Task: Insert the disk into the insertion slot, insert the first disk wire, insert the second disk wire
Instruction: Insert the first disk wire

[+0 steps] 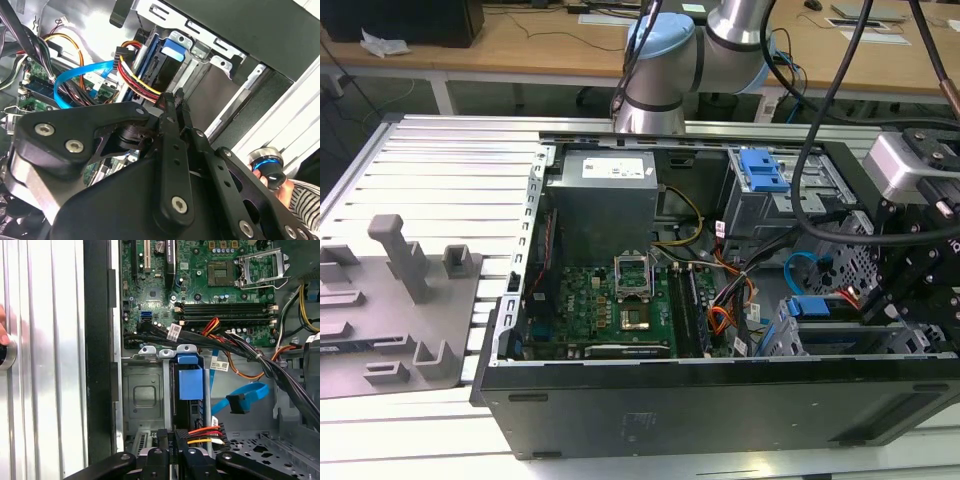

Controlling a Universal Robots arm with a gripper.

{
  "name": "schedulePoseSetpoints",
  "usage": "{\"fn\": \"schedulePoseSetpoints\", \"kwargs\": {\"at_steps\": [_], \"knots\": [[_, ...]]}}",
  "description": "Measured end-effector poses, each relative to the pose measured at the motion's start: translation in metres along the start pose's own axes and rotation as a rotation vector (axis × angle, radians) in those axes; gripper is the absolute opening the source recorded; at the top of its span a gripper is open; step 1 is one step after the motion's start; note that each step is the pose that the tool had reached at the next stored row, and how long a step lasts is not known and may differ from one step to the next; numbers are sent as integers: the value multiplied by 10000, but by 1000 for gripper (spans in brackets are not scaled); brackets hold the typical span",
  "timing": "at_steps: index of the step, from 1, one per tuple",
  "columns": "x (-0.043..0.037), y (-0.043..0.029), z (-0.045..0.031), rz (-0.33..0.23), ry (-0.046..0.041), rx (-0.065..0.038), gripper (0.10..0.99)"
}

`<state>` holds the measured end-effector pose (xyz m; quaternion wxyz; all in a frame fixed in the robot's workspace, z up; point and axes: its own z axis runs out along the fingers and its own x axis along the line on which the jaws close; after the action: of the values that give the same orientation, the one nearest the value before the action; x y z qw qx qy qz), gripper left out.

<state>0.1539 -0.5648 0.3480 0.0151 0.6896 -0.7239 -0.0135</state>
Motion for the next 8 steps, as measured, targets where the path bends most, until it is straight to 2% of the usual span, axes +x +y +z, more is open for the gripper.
{"fn": "schedulePoseSetpoints", "kwargs": {"at_steps": [5, 8], "knots": [[0, 1, -13, -2, -47, -2, 169], [-50, 2, -29, -2, -63, -4, 169]]}}
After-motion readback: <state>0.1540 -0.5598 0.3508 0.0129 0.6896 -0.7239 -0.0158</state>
